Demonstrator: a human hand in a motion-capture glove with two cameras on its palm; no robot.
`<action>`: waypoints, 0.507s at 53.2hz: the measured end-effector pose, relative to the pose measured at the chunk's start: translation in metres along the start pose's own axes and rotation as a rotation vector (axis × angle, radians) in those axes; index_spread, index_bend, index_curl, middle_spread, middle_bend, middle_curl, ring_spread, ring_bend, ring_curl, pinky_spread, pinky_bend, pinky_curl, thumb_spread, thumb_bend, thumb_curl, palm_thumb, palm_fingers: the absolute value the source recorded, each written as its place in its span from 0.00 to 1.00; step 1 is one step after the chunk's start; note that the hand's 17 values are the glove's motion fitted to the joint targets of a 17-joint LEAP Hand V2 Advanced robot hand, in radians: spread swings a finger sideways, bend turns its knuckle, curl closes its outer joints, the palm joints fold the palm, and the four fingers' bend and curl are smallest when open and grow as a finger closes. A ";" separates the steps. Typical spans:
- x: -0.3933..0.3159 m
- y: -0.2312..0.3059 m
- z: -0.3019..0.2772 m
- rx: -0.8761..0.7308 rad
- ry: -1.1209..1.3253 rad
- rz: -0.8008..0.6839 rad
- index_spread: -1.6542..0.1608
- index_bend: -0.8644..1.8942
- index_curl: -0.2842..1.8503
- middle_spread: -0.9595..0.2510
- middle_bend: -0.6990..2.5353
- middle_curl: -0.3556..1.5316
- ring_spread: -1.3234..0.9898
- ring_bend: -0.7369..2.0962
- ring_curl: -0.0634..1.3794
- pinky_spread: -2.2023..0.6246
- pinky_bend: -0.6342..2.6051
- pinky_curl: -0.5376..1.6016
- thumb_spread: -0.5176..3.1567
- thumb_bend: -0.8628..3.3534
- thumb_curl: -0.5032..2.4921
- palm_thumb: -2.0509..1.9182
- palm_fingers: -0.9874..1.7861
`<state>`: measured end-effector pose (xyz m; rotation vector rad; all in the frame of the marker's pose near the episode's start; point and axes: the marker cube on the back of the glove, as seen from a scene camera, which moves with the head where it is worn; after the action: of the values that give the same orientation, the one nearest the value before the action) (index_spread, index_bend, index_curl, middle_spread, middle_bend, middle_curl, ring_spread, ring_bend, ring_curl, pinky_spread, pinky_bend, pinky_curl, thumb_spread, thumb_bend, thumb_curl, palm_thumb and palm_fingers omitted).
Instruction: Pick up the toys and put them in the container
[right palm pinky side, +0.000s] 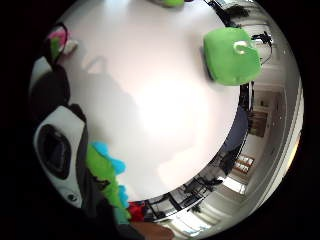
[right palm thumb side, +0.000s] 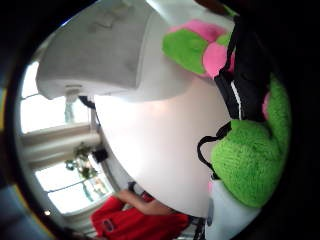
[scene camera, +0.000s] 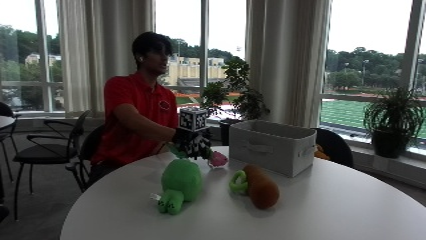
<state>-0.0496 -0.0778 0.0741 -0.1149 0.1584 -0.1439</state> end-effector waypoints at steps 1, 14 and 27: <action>0.007 -0.001 -0.007 0.012 -0.002 0.013 0.70 0.60 0.32 0.40 0.40 0.42 0.34 0.61 0.39 0.63 0.53 0.44 0.32 0.27 0.40 0.71 0.75; 0.029 -0.001 -0.069 0.097 -0.046 0.097 0.72 0.64 0.38 0.42 0.46 0.48 0.35 0.65 0.44 0.63 0.54 0.47 0.23 0.26 0.44 0.71 0.77; -0.008 -0.022 -0.155 0.201 -0.053 0.090 0.74 0.66 0.44 0.45 0.49 0.52 0.36 0.67 0.47 0.63 0.55 0.49 0.17 0.27 0.46 0.70 0.75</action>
<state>-0.0863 -0.1140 -0.0736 0.0882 0.0954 -0.0664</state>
